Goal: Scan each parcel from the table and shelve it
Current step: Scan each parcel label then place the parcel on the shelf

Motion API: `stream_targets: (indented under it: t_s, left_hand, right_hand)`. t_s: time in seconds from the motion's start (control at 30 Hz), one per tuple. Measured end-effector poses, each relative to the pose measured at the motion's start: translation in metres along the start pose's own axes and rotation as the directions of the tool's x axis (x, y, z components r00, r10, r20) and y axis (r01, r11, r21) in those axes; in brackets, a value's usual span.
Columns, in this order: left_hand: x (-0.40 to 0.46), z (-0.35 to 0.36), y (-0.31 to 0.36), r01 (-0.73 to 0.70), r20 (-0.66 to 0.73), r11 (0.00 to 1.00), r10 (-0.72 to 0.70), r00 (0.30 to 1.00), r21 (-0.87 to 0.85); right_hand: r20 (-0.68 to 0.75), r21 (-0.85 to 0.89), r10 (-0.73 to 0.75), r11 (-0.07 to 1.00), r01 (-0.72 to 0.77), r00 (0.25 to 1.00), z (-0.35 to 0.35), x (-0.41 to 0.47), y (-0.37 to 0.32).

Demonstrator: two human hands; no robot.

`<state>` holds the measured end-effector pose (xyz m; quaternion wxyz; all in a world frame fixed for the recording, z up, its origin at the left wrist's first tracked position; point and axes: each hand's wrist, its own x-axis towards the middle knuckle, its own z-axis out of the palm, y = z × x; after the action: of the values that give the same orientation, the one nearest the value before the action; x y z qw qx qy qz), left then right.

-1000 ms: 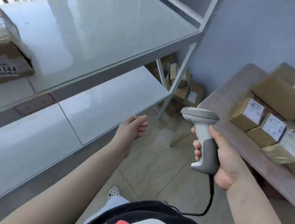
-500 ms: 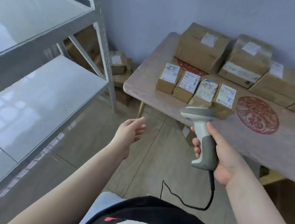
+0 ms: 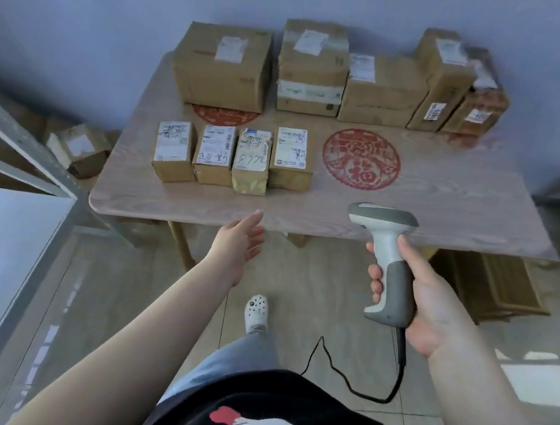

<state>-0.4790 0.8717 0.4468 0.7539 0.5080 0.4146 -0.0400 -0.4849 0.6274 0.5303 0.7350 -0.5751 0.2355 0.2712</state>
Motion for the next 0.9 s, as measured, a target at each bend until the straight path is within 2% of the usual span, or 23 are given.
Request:
stream_targets:
  t_s: [0.27,0.4,0.6,0.9]
  left_hand:
    - [0.087,0.092,0.021,0.246,0.032,0.96,-0.244,0.969,-0.133]
    - [0.133,0.128,0.041,0.321,-0.043,0.922,-0.338,0.94,-0.216]
    - [0.182,0.167,0.055,0.355,-0.211,0.889,-0.42,0.882,-0.288]
    - [0.194,0.208,0.042,0.25,-0.373,0.912,-0.367,0.852,-0.326]
  right_hand:
    - [-0.162,0.056,-0.014,0.998,0.023,0.987,-0.05,0.056,-0.047]
    - [-0.225,0.03,-0.008,0.999,0.016,0.974,-0.07,0.093,-0.08]
    - [-0.263,0.042,0.022,0.999,-0.012,0.965,-0.095,0.129,-0.12]
    - [-0.157,-0.051,0.056,0.997,-0.065,0.986,-0.143,0.184,-0.175]
